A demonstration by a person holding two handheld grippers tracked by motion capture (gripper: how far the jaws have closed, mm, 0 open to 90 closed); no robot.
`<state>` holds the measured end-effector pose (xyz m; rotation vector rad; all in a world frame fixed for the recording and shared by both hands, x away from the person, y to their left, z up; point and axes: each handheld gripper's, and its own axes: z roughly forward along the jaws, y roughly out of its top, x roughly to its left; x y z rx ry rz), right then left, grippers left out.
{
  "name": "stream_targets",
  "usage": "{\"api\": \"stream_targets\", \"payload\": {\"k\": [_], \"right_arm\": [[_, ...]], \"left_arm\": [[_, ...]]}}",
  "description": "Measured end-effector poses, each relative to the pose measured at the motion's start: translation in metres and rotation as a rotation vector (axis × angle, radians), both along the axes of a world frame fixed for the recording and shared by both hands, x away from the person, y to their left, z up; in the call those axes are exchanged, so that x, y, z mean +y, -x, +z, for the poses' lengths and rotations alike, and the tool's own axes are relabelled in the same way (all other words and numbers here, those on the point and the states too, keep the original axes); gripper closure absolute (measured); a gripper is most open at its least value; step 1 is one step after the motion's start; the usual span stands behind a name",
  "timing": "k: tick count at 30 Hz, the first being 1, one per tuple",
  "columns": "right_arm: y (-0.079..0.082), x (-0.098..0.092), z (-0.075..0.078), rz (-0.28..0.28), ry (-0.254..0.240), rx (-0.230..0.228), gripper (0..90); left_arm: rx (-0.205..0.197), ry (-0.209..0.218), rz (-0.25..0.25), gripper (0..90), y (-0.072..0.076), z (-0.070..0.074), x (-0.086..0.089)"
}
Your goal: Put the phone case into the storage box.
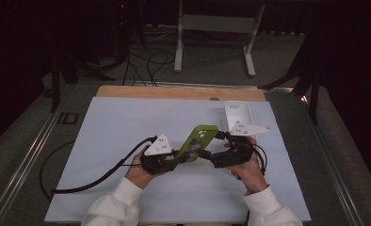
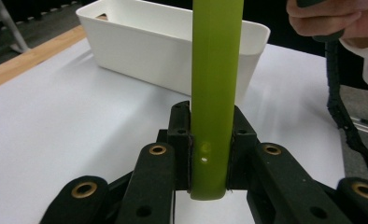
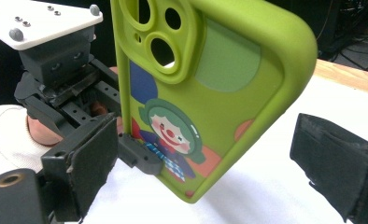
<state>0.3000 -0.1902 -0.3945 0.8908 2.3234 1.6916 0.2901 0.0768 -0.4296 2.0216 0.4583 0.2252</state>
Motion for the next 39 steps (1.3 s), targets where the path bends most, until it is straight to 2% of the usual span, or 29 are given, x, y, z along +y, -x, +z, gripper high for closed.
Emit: {"api": "stream_targets", "payload": {"k": [3, 8, 23, 31, 39], "right_arm": [[0.001, 0.0, 0.0, -0.009, 0.004, -0.005, 7.7], [0.002, 0.001, 0.0, -0.034, 0.006, -0.02, 7.7], [0.004, 0.008, 0.002, -0.072, -0.002, -0.042, 7.8], [0.004, 0.011, 0.002, -0.09, -0.004, -0.045, 7.9], [0.004, 0.012, 0.003, -0.112, -0.017, -0.043, 7.9]], "left_arm": [[-0.001, 0.002, 0.007, 77.4, 0.0, 0.0, 0.001], [-0.005, 0.015, 0.047, 77.4, 0.0, 0.0, 0.004], [-0.045, 0.006, 0.161, 77.4, 0.003, 0.002, 0.007], [-0.055, -0.006, 0.195, 77.4, 0.005, -0.002, 0.004], [-0.062, 0.0, 0.217, 77.3, 0.007, -0.005, 0.001]]}}
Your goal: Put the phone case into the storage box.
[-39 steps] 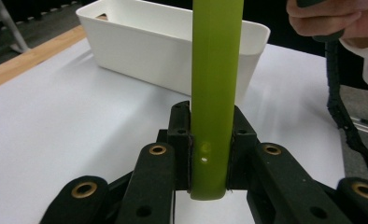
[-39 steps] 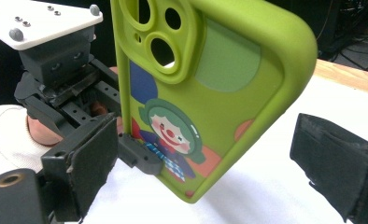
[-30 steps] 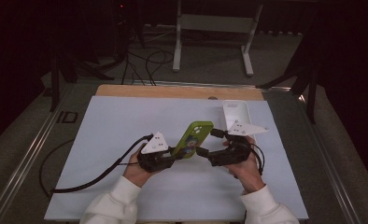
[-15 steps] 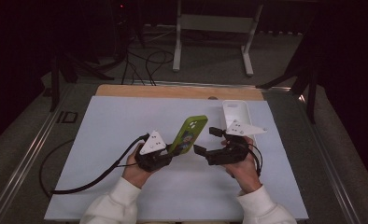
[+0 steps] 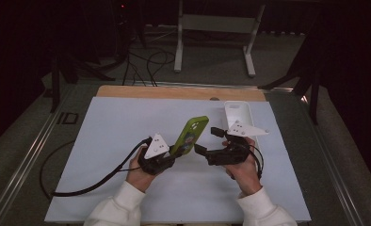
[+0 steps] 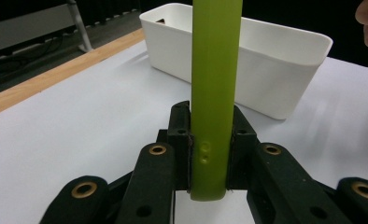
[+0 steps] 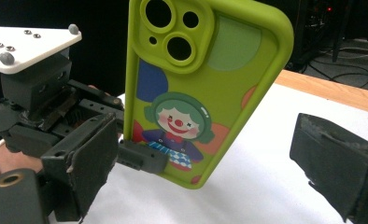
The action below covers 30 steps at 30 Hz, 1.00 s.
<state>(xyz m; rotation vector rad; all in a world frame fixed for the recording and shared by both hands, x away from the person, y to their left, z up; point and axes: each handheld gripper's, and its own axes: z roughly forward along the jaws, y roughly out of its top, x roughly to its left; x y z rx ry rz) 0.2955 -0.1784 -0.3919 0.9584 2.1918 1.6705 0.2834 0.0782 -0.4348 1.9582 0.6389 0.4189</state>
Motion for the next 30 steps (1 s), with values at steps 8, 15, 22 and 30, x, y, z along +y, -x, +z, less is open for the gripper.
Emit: {"api": "stream_targets", "payload": {"k": [8, 15, 22, 30], "right_arm": [[0.001, 0.001, 0.001, -0.021, -0.011, -0.004, 7.9], [0.001, 0.004, 0.003, -0.041, -0.033, -0.011, 7.9], [0.0, 0.008, 0.005, -0.043, -0.039, -0.001, 8.1], [0.0, 0.011, 0.007, -0.052, -0.042, -0.001, 8.4]], "left_arm": [[-0.014, -0.003, 0.029, 77.4, 0.002, -0.003, -0.002], [-0.031, 0.002, 0.061, 77.4, 0.004, -0.003, -0.003], [-0.04, 0.004, 0.085, 77.3, 0.005, -0.003, -0.004], [-0.051, 0.005, 0.106, 77.3, 0.006, -0.004, -0.005]]}}
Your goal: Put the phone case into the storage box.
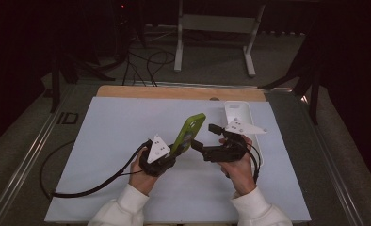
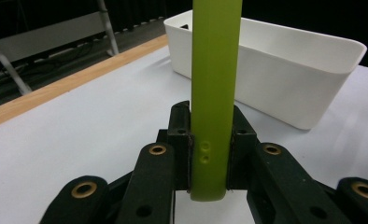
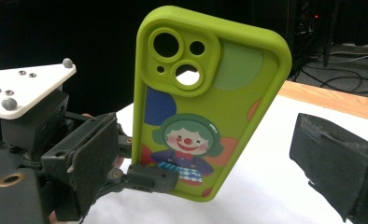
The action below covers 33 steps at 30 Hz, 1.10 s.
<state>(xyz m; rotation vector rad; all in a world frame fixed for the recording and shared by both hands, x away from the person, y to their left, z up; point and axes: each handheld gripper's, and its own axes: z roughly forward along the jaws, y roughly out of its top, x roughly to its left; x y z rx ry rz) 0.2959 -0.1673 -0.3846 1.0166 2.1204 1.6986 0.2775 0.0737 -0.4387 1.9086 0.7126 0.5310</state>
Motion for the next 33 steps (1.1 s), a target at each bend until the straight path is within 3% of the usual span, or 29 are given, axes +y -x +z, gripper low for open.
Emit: {"api": "stream_targets", "payload": {"k": [9, 28, 33], "right_arm": [[-0.002, 0.003, 0.002, -0.005, -0.025, 0.018, 8.4], [-0.007, 0.01, 0.007, -0.023, -0.061, 0.013, 8.4], [-0.012, 0.011, 0.007, -0.038, -0.096, 0.015, 8.3]], "left_arm": [[-0.007, -0.003, 0.011, 77.4, 0.001, 0.0, -0.001], [-0.024, -0.006, 0.029, 77.3, 0.004, -0.003, -0.003], [-0.029, -0.01, 0.03, 77.3, 0.004, -0.003, -0.003]]}}
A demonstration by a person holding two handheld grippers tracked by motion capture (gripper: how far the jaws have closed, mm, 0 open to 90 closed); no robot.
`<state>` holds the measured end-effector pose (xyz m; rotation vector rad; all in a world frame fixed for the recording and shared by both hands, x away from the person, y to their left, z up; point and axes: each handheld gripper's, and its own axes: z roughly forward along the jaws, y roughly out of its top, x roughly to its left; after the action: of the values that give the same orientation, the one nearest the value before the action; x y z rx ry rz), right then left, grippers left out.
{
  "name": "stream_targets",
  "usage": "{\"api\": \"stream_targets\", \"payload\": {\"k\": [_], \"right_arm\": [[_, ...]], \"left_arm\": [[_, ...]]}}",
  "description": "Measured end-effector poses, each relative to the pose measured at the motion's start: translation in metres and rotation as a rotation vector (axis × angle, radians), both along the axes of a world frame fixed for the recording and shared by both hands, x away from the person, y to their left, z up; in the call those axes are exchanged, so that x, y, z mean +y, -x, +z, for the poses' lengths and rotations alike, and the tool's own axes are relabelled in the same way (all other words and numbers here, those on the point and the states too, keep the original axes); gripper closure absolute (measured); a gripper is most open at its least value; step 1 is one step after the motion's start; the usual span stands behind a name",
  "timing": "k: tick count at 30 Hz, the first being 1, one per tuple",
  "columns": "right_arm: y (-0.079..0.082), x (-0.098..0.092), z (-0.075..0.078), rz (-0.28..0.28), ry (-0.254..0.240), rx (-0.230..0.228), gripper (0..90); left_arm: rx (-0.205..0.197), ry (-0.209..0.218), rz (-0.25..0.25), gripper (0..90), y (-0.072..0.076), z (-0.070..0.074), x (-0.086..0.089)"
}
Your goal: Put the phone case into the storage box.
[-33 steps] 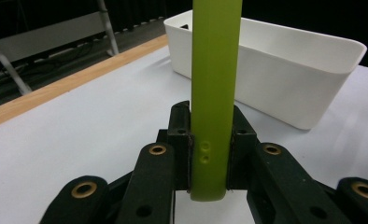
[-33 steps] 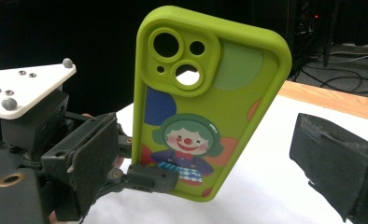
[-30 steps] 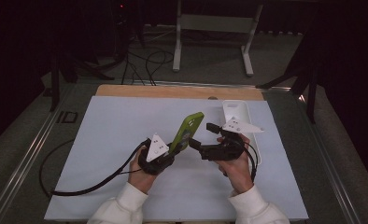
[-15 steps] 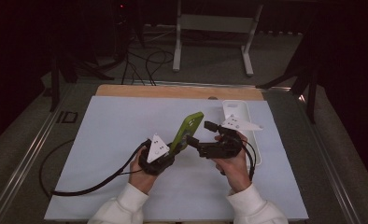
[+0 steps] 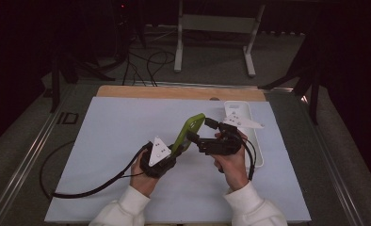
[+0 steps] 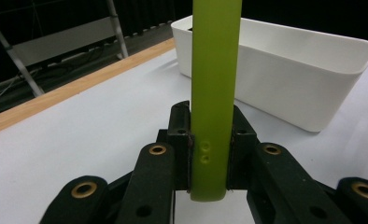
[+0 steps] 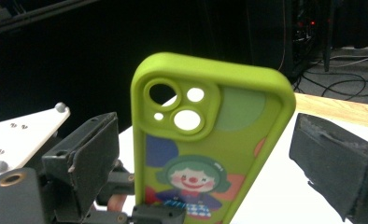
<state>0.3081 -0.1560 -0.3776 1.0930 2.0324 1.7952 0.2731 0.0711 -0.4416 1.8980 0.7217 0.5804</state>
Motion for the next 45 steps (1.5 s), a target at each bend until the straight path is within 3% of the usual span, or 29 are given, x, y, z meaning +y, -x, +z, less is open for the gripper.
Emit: {"api": "stream_targets", "payload": {"k": [8, 22, 35, 41, 45], "right_arm": [[-0.002, 0.004, 0.002, -0.021, -0.041, -0.008, 8.3], [-0.01, 0.008, -0.001, -0.046, -0.083, 0.039, 13.1], [-0.008, 0.011, 0.0, -0.057, -0.043, 0.048, 15.5], [-0.008, 0.009, -0.002, -0.052, -0.057, 0.055, 15.7], [-0.008, 0.01, -0.002, -0.06, -0.041, 0.051, 15.6]], "left_arm": [[-0.005, 0.003, 0.002, 77.4, 0.001, 0.0, -0.001], [0.006, 0.0, -0.005, 77.3, 0.002, -0.006, -0.006], [0.025, 0.001, -0.036, 76.6, 0.002, -0.01, -0.007], [0.053, 0.012, -0.067, 61.2, 0.0, -0.01, -0.006], [0.051, 0.008, -0.04, 50.1, -0.001, -0.01, -0.006]]}}
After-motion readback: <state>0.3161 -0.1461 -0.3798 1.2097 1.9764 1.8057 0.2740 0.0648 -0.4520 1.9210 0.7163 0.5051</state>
